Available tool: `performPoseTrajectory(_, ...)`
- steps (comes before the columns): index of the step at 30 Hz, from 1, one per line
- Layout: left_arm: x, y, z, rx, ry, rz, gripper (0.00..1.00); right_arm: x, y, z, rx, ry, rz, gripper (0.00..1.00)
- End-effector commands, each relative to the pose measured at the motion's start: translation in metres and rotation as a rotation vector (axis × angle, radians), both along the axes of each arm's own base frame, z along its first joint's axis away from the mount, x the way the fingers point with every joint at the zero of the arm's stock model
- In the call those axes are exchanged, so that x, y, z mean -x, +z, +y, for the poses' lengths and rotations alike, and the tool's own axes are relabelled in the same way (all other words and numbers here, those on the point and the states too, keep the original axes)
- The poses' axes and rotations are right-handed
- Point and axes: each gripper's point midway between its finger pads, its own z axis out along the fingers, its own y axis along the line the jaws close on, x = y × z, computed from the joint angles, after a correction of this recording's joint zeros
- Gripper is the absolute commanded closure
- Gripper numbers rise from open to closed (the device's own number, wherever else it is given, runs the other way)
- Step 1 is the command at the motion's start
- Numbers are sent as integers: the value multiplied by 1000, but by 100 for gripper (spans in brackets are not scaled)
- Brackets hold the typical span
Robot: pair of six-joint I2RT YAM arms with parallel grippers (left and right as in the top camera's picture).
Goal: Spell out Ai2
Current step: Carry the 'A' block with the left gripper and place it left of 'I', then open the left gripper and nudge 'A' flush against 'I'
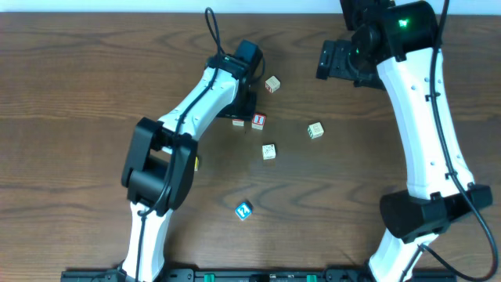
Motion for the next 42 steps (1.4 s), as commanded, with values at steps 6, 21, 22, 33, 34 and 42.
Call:
performPoseTrajectory(6,-7,44,46,-219,45,-123,52,0,0,-2,13,11,3,1)
performPoseTrajectory(21,-1,-22,56,-57,71,-40,61,5,-1,-4,26,9,25,1)
performPoseTrajectory(22,0,-24,52,-34,61,-32,61,5,-1,-4,26,9,25,1)
performPoseTrajectory(33,2,-29,32,78,42,-18,73,5,-1,-4,26,9,25,1)
performPoseTrajectory(34,1,-28,31,79,40,-20,73,5,-1,-4,26,9,25,1)
performPoseTrajectory(42,-2,-27,27,92,42,-37,75,5,-1,-4,26,9,26,1)
